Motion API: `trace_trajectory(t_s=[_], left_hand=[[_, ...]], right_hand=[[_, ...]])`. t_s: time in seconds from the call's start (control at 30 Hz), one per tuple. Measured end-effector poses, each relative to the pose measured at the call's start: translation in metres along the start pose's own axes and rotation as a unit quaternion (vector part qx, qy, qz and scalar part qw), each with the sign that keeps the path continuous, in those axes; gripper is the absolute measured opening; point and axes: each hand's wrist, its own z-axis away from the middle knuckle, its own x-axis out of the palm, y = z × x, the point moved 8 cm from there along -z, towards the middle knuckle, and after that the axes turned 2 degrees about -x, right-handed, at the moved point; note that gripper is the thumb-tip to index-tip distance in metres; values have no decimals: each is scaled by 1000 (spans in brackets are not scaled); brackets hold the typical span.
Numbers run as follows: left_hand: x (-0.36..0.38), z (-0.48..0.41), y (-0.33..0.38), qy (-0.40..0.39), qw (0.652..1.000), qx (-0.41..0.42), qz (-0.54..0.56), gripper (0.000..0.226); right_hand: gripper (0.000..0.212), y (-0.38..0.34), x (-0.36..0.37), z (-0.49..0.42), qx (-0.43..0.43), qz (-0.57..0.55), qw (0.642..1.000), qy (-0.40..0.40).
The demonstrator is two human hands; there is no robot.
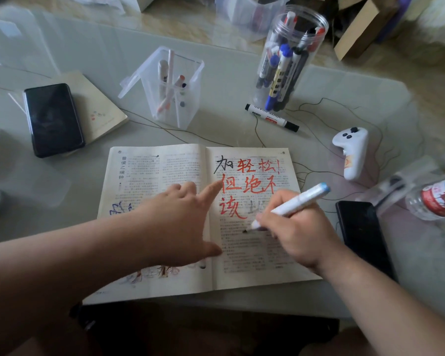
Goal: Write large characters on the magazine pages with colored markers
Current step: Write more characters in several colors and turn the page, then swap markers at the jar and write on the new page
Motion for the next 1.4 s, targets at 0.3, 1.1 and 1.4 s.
trace_trajectory(t_s=[0.3,1.1,1.4], left_hand=[[-13,24,17,24,912,90,399,51],[-39,30,7,57,845,54,529,10],[-30,28,2,88,774,32,627,22]], right_hand=[[8,-41,-3,3,-26,-365,928,-71],[15,-46,-9,6,-68,-291,950,-86],[9,-37,14,11,18,-400,914,-73]])
